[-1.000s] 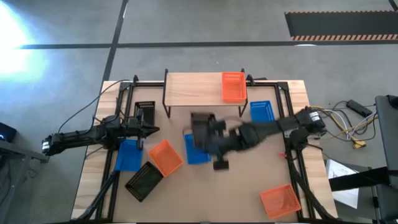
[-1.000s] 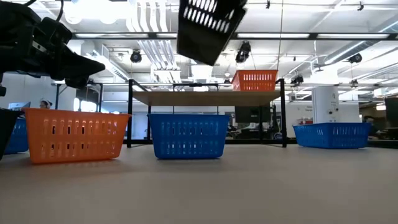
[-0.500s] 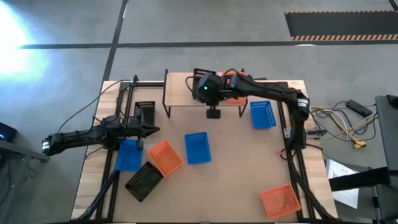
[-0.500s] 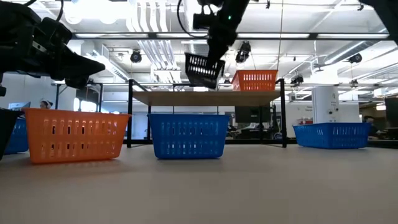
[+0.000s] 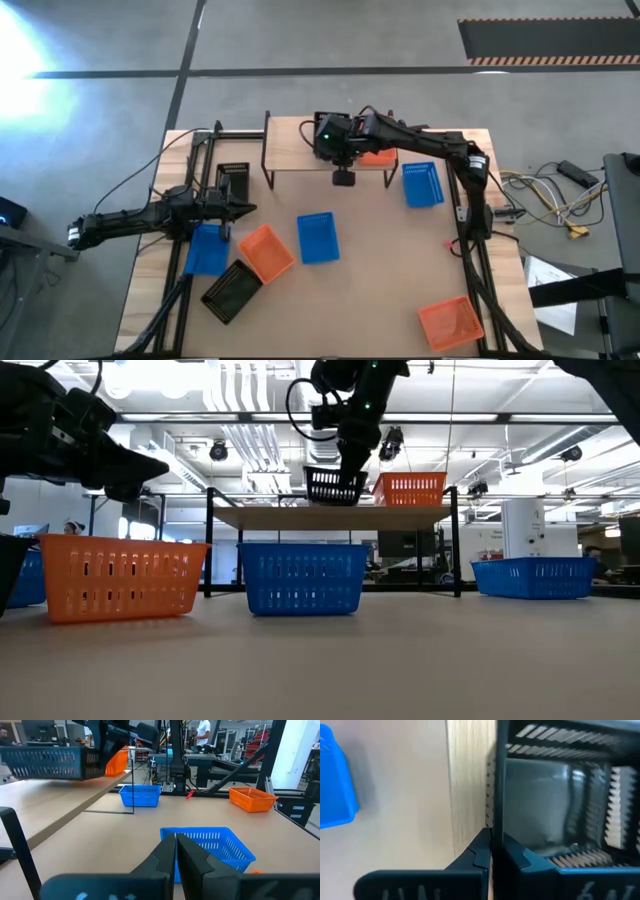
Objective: Stack baskets on shelf by color
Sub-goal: Put the right black bin on the shelf, then put the middle blue bin on the shelf, then stack the right orange bin on top of the orange bin on the shelf
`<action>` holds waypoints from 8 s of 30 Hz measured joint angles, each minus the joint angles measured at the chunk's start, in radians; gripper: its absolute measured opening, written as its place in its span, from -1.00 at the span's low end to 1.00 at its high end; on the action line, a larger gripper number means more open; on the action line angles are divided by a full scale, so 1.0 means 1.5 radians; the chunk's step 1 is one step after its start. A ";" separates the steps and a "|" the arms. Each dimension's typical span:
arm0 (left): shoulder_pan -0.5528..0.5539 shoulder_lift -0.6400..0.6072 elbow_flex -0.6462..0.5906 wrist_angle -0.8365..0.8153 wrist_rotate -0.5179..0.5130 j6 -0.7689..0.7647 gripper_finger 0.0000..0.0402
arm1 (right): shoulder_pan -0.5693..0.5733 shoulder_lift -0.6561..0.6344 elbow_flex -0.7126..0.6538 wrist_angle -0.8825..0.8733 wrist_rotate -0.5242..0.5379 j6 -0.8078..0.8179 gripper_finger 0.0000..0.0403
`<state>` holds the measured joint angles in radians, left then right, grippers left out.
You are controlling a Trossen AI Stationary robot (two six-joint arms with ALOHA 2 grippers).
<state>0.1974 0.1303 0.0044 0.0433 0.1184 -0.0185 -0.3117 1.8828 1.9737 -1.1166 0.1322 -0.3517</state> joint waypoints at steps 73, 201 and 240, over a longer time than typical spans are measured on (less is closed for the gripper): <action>-0.117 0.690 0.475 -0.003 -0.075 -0.029 -1.00 | 0.545 -0.283 -0.936 0.962 0.336 0.496 -0.76; 0.081 0.765 0.885 -0.618 -0.221 0.190 -0.35 | 0.655 -0.269 -0.887 0.955 0.384 0.570 -0.76; -0.300 0.908 0.353 0.474 -0.208 0.069 -0.35 | 0.901 0.015 -0.176 -0.099 -0.058 1.661 -0.37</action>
<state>-0.2531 1.4920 0.5340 0.7536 -0.1936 0.0846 1.0400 1.9048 1.7100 -1.2645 0.0456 2.1391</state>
